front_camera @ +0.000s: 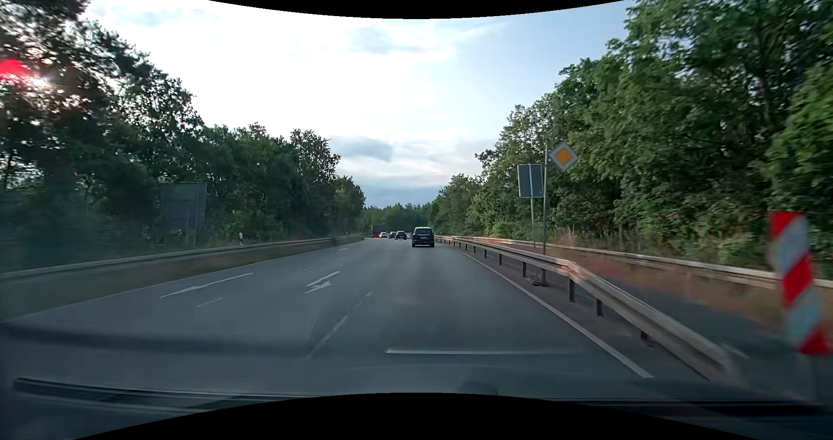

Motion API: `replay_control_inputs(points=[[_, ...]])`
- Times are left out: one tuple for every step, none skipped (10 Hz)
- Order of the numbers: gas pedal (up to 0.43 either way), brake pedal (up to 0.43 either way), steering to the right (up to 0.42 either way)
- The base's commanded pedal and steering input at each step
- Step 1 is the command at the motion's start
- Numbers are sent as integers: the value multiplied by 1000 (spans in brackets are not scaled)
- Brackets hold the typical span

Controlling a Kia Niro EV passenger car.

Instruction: Follow the waypoints while adhering to traffic rules and regulations

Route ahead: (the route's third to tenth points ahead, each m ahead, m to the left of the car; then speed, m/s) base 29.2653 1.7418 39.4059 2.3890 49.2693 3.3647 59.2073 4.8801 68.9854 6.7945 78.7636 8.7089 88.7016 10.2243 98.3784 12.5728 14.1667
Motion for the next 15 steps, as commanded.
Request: replay_control_inputs(points=[[8, 0, -16], [8, 0, -16], [8, 0, -16], [8, 0, -15], [8, 0, -14], [20, 0, -13], [20, 0, -13], [20, 0, -13], [28, 0, -13], [28, 0, -13], [39, 0, -13], [47, 0, -13], [47, 0, -13], [47, 0, -13], [47, 0, -13]])
